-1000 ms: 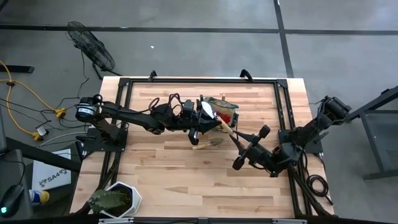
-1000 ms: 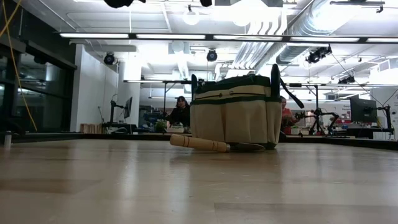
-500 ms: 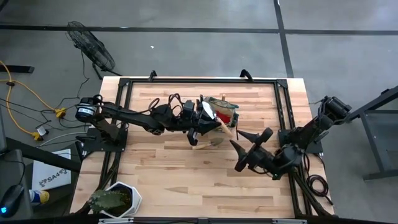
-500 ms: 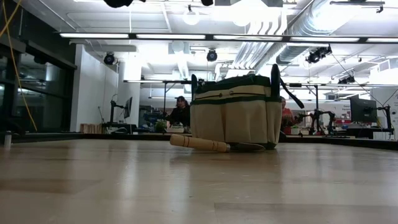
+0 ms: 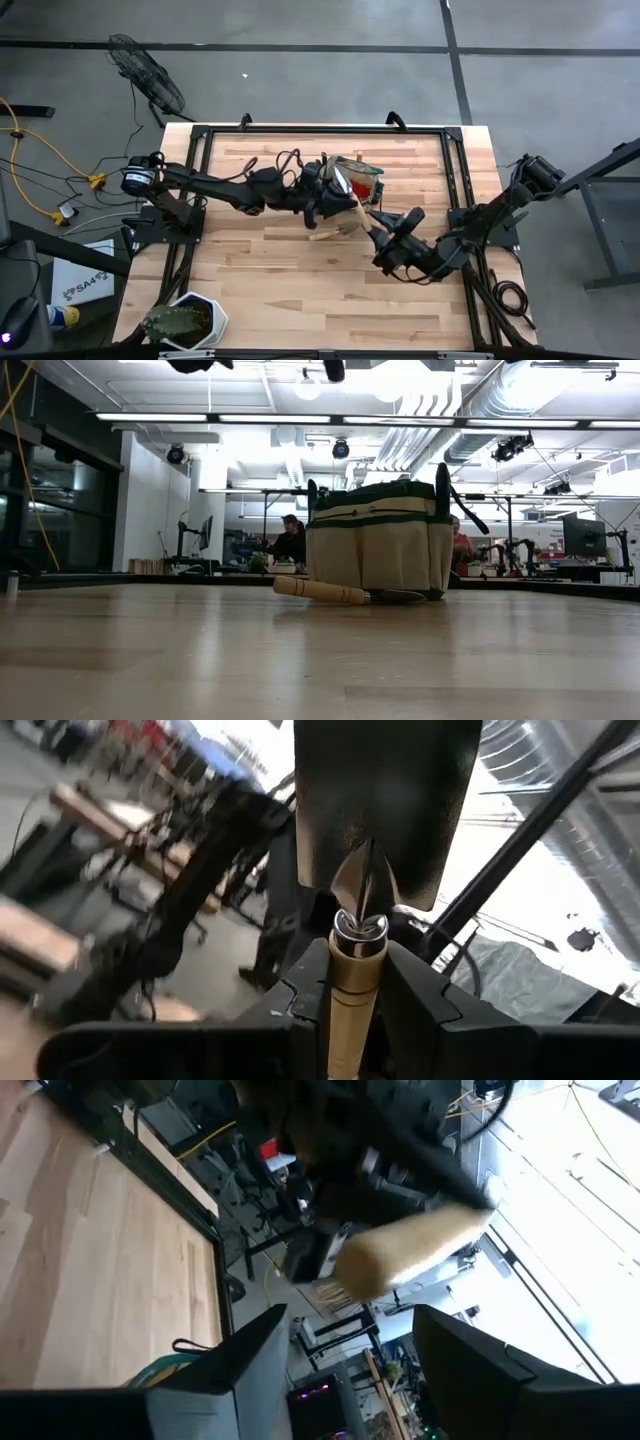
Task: Pick & Place Garden tools in Gardening bag
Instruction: Put the left brown trowel into the gardening bag
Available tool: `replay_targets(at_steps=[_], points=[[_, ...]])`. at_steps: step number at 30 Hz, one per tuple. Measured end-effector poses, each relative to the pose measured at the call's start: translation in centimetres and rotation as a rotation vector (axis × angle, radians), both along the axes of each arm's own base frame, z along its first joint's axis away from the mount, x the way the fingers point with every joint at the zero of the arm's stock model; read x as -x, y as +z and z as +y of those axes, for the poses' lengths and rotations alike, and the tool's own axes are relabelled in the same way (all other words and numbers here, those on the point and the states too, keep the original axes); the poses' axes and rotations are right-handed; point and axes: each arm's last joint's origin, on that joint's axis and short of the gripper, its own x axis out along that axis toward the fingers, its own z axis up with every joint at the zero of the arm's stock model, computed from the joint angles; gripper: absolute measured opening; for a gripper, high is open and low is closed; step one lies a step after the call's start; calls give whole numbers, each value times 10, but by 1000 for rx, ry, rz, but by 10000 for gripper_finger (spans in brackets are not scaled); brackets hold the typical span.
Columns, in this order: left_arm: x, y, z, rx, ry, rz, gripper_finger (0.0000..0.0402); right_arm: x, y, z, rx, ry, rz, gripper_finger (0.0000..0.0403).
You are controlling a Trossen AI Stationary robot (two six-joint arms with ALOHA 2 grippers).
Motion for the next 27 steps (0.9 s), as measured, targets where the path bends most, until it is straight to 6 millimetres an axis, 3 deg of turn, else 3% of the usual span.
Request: replay_targets(at_steps=[7, 13, 27], points=[[-4, -12, 27, 103, -44, 150, 56, -3, -2, -3, 23, -10, 26, 203], [-4, -21, 42, 135, -60, 250, 56, -4, -15, -4, 112, -20, 154, 203], [-4, -43, 43, 145, -67, 476, 56, -5, -38, -6, 285, 50, 392, 203]])
